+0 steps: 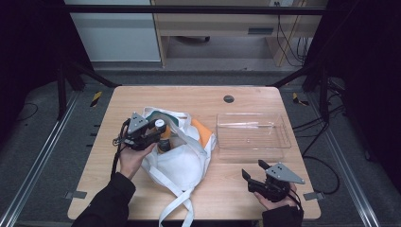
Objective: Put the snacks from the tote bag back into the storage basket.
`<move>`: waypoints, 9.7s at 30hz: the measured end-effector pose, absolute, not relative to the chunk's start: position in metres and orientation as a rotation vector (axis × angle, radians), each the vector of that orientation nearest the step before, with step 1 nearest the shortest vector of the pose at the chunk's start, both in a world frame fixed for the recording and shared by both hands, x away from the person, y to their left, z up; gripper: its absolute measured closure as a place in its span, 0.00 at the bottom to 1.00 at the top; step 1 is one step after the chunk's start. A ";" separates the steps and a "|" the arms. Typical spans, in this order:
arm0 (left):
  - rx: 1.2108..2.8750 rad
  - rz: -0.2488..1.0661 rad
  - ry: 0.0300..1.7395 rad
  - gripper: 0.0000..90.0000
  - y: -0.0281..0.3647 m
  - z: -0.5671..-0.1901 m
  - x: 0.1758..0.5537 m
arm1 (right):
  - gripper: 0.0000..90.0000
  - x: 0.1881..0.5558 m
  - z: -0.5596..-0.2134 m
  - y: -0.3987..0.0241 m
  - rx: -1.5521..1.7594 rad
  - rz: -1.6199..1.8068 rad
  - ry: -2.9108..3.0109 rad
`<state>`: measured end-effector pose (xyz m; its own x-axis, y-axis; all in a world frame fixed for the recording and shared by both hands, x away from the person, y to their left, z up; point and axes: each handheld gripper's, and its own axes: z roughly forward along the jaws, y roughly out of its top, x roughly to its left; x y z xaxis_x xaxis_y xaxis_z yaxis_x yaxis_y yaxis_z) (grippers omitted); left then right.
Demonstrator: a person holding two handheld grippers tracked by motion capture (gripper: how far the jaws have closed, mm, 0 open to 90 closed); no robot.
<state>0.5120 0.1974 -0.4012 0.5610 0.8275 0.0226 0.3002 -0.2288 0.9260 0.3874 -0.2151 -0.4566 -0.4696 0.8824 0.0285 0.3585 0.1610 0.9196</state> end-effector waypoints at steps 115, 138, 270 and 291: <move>1.710 0.660 0.856 0.65 0.150 -0.298 0.464 | 0.31 0.387 -0.456 -0.214 1.166 1.280 1.916; 1.705 0.646 0.812 0.65 0.109 -0.284 0.471 | 0.31 0.387 -0.457 -0.214 1.167 1.287 1.916; 1.882 0.511 0.798 0.65 -0.012 -0.385 0.521 | 0.25 0.388 -0.459 -0.214 1.162 1.267 1.927; 1.876 0.523 0.734 0.61 -0.009 -0.393 0.516 | 0.25 0.388 -0.459 -0.215 1.168 1.261 1.924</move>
<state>0.5160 -0.0090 -0.3928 0.7207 0.6926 0.0294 0.2538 -0.3030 0.9186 0.3883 -0.2146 -0.4594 -0.4680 0.8837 0.0113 0.3630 0.1806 0.9141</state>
